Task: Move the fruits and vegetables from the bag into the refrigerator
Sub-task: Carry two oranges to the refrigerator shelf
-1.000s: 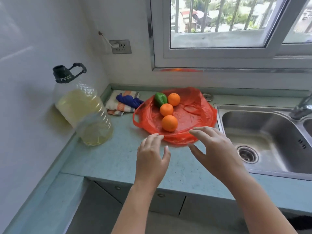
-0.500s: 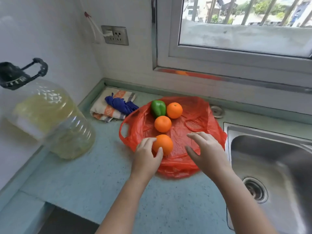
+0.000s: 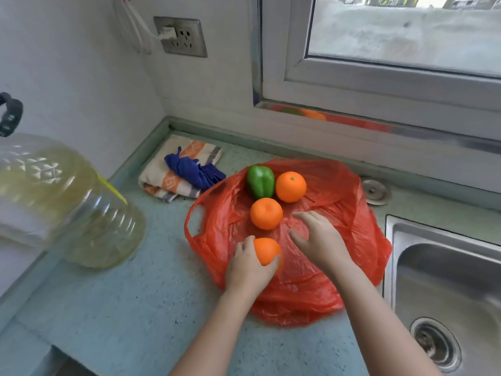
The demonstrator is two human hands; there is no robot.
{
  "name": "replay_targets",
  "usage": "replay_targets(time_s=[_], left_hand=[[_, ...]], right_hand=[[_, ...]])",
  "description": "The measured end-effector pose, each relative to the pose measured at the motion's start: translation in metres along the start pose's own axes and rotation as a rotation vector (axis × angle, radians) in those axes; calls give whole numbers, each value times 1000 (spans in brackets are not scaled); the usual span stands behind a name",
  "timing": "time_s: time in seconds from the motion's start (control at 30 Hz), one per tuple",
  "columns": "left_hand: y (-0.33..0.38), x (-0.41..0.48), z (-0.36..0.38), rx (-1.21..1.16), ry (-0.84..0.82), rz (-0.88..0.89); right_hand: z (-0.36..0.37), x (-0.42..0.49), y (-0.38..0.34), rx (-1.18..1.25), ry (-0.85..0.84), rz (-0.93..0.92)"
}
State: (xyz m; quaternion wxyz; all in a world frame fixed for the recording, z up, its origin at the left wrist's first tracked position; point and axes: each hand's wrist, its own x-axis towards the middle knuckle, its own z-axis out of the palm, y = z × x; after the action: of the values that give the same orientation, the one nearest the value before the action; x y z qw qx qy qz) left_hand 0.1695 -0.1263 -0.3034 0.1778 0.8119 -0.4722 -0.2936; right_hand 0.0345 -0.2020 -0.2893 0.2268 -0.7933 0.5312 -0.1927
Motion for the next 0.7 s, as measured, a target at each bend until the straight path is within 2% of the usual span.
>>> replay_targets(time_s=[0.2, 0.4, 0.7], left_hand=[[-14, 8, -1, -121, 44, 5], [-26, 7, -14, -115, 190, 89], [-34, 10, -29, -212, 278, 129]], right_hand=[[27, 28, 2, 108, -37, 0], [44, 50, 0, 133, -66, 9], [65, 61, -7, 169, -158, 62]])
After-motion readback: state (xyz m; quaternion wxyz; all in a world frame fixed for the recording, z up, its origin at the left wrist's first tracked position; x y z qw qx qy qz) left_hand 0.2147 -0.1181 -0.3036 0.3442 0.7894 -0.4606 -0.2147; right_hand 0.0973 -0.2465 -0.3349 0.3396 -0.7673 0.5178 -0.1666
